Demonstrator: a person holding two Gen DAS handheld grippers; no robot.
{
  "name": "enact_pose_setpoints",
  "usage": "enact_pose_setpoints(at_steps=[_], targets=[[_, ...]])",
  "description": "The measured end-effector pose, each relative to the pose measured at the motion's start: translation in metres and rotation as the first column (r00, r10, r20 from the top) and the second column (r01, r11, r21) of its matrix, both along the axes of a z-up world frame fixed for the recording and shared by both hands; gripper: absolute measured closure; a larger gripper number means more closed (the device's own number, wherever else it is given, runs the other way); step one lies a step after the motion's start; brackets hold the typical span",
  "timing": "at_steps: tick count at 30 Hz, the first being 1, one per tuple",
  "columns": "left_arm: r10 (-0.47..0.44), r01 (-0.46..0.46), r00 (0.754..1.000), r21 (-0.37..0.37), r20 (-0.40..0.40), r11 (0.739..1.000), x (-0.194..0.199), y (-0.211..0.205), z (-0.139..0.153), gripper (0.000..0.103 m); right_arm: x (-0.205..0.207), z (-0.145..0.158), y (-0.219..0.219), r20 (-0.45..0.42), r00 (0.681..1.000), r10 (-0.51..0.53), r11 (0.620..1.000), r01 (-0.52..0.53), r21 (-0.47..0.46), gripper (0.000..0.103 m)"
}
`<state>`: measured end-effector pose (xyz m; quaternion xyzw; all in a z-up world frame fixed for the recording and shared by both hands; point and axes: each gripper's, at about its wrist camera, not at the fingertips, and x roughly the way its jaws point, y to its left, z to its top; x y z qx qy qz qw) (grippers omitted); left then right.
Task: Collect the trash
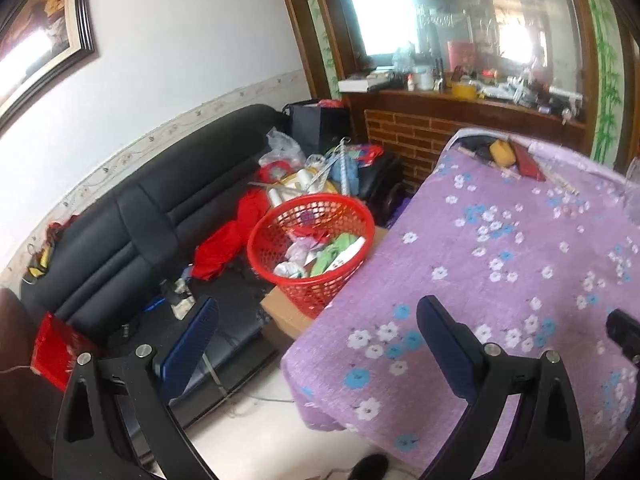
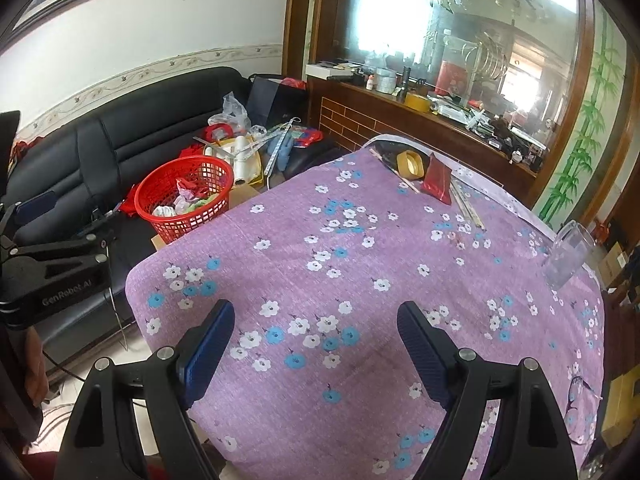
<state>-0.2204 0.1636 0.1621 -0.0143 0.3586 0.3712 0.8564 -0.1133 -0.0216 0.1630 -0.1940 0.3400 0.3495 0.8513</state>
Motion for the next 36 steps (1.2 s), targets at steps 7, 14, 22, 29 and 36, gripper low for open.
enact_pose_setpoints(at_steps=[7, 14, 22, 29, 36], targets=[[-0.001, 0.001, 1.0, -0.015, -0.013, 1.0, 0.0, 0.004, -0.001, 0.004, 0.003, -0.002, 0.009, 0.001, 1.0, 0.01, 1.0, -0.01, -0.011, 0.016], [0.005, -0.005, 1.0, -0.02, -0.024, 1.0, 0.001, 0.008, -0.005, 0.004, 0.004, -0.003, 0.015, 0.002, 1.0, 0.018, 1.0, -0.018, -0.016, 0.016], [0.016, -0.017, 0.999, -0.031, -0.032, 0.999, -0.002, 0.013, -0.007, 0.004, 0.003, -0.008, 0.022, -0.002, 0.999, 0.032, 0.999, -0.032, -0.024, 0.016], [0.031, -0.032, 0.999, -0.035, -0.042, 0.999, -0.005, 0.018, -0.01, 0.004, -0.001, -0.011, 0.027, -0.006, 0.999, 0.047, 0.998, -0.048, -0.028, 0.016], [0.051, -0.052, 0.998, -0.038, -0.045, 0.998, -0.011, 0.024, -0.011, 0.004, -0.005, -0.012, 0.034, -0.004, 0.998, 0.064, 0.997, -0.064, -0.036, 0.016]])
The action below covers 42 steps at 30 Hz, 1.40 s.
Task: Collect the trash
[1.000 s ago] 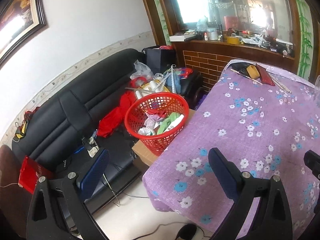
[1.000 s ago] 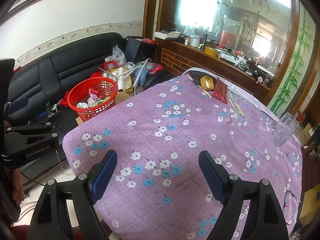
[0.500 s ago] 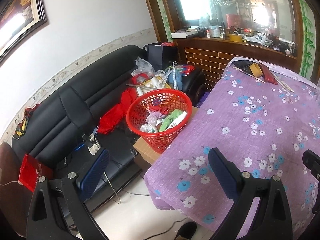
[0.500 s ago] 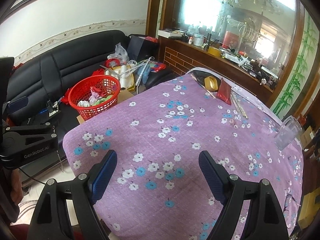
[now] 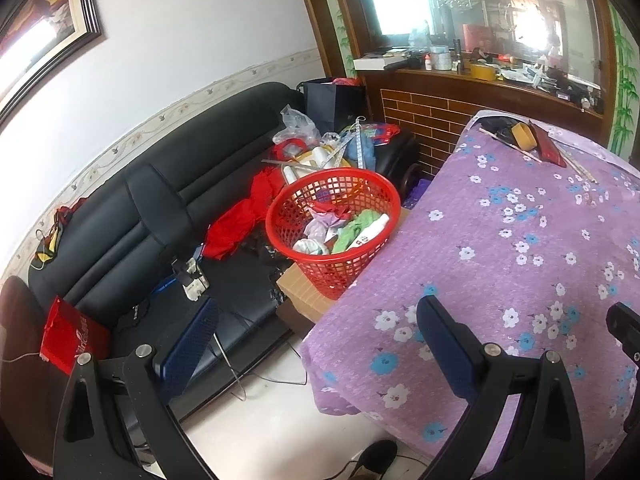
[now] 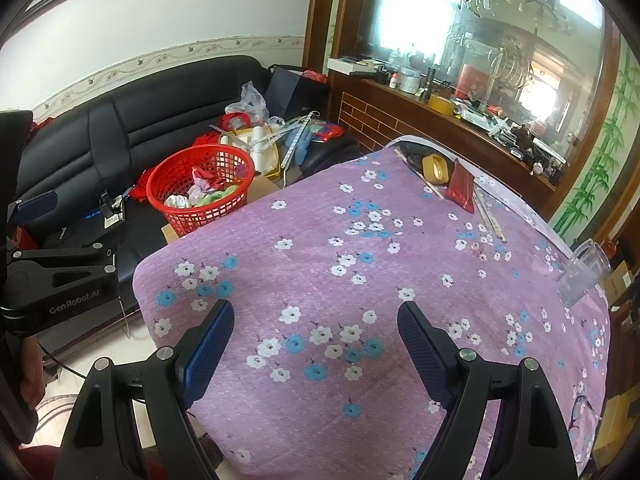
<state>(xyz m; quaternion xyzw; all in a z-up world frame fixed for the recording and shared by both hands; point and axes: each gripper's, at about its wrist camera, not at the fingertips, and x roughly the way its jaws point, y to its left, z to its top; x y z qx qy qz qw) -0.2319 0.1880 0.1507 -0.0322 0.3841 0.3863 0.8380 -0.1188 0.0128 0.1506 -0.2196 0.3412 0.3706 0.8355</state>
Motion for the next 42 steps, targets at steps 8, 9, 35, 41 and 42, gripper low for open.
enact_pose_setpoints(at_steps=[8, 9, 35, 41, 42], targets=[[0.014, -0.014, 1.0, -0.003, -0.007, 1.0, -0.007, 0.005, -0.002, 0.004, -0.007, -0.002, 0.009, 0.001, 1.0, 0.021, 1.0, -0.02, -0.006, 0.016], [0.015, -0.015, 1.0, -0.004, -0.008, 1.0, -0.008, 0.006, -0.003, 0.004, -0.008, -0.002, 0.01, 0.001, 1.0, 0.022, 1.0, -0.022, -0.007, 0.016], [-0.423, 0.412, 0.903, -0.135, -0.073, 0.901, 0.09, -0.092, -0.041, 0.004, 0.04, -0.029, -0.089, -0.107, 0.94, -0.325, 0.946, 0.322, -0.046, 0.015], [-0.641, 0.589, 0.763, -0.319, -0.081, 0.742, 0.149, -0.146, -0.083, 0.004, 0.082, -0.076, -0.169, -0.176, 0.806, -0.565, 0.825, 0.558, -0.092, 0.014], [-0.667, 0.611, 0.738, -0.321, -0.099, 0.724, 0.163, -0.158, -0.095, 0.004, 0.087, -0.084, -0.18, -0.188, 0.787, -0.587, 0.809, 0.58, -0.095, 0.013]])
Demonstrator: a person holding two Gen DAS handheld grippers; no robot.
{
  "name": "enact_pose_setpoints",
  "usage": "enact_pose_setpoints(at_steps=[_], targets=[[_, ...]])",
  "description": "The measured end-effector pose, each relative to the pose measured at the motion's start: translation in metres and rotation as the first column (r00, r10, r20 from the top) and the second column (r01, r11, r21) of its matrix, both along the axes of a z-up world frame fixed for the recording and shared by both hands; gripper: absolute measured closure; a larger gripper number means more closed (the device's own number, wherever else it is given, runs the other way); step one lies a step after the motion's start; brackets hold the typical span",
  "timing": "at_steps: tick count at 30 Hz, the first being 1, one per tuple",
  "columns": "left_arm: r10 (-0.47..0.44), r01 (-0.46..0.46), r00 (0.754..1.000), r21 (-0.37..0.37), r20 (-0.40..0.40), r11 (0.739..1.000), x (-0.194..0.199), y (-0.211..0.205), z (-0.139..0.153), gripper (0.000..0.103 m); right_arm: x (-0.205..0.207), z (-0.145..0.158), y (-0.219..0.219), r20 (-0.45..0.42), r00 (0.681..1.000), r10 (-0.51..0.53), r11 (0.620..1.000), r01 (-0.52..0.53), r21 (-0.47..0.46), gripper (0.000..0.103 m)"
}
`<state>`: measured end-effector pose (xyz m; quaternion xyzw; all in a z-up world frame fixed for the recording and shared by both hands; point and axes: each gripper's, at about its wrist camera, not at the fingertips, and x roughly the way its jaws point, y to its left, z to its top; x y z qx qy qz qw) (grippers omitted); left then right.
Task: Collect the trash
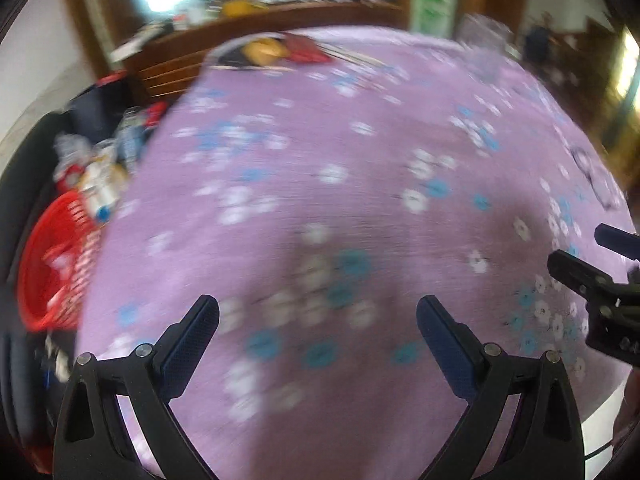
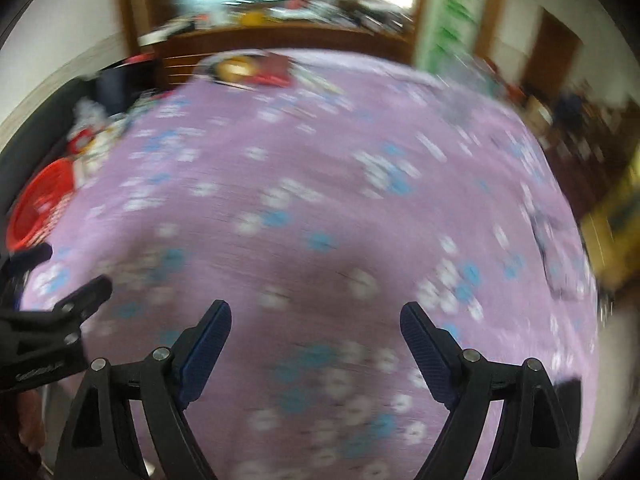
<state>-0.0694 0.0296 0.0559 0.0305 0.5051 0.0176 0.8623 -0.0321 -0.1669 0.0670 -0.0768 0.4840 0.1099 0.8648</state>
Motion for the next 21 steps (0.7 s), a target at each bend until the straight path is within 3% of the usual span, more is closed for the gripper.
enact_pose_setpoints(at_steps=[5, 8, 14, 16, 21], targets=[[-0.056, 0.056, 0.998, -0.007, -0.039, 0.998, 0.038, -0.033, -0.035, 0.005, 0.029, -0.056, -0.057, -0.063, 0.982, -0.176, 0.983, 0.173, -0.053, 0.013], [-0.077, 0.077, 0.996, 0.007, -0.047, 0.997, 0.05, -0.043, -0.046, 0.004, 0.039, -0.07, -0.074, -0.051, 0.972, -0.228, 0.973, 0.227, -0.038, 0.011], [-0.081, 0.081, 0.997, -0.056, -0.003, 0.995, 0.07, -0.041, -0.051, 0.004, 0.055, -0.078, -0.075, -0.023, 0.965, -0.26, 0.965, 0.26, 0.02, 0.0], [-0.066, 0.069, 0.997, -0.074, 0.049, 0.995, 0.069, -0.038, -0.054, 0.002, 0.057, -0.079, -0.069, 0.004, 0.967, -0.253, 0.967, 0.253, 0.024, 0.0], [-0.056, 0.059, 0.998, -0.075, 0.041, 0.995, 0.074, -0.036, -0.054, 0.0, 0.067, -0.078, -0.059, 0.004, 0.966, -0.258, 0.966, 0.258, 0.021, 0.0]])
